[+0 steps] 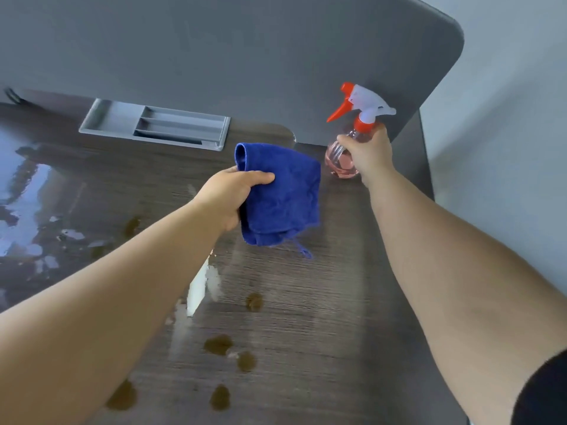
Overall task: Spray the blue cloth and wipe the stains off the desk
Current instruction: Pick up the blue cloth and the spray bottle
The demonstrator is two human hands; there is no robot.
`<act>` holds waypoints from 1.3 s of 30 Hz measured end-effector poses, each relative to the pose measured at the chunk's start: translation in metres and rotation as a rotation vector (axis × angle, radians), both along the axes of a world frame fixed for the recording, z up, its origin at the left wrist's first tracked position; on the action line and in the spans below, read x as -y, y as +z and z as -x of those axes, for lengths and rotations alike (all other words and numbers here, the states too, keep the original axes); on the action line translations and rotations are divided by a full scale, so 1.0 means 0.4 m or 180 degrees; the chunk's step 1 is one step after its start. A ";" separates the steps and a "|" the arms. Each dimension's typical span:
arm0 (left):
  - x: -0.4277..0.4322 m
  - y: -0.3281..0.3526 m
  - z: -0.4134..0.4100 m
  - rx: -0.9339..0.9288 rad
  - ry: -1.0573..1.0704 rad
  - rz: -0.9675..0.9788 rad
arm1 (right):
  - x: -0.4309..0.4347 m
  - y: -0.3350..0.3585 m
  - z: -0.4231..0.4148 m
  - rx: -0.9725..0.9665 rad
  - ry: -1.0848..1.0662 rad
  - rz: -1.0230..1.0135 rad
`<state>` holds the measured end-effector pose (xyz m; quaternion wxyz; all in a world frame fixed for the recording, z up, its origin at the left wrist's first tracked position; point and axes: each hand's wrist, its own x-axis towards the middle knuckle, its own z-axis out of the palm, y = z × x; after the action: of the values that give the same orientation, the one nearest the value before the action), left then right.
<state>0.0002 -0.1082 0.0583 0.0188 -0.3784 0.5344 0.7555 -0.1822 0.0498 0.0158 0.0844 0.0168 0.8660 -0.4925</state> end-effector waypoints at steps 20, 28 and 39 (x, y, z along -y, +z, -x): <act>0.387 0.113 -0.536 0.0072 0.0083 0.1141 | 0.346 0.099 -0.636 -0.0028 0.1394 0.0090; 0.781 0.144 -0.891 0.0120 0.0083 0.1578 | 0.750 0.109 -0.966 0.0126 0.1628 0.0309; 1.114 0.127 -1.169 0.0351 0.1366 0.1496 | 1.208 0.074 -1.162 0.0448 0.2094 0.0592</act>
<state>0.4680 -0.5539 0.1090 -0.1999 -0.5169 0.6004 0.5765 0.2825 -0.4332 0.0455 0.2992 -0.2370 0.7686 -0.5134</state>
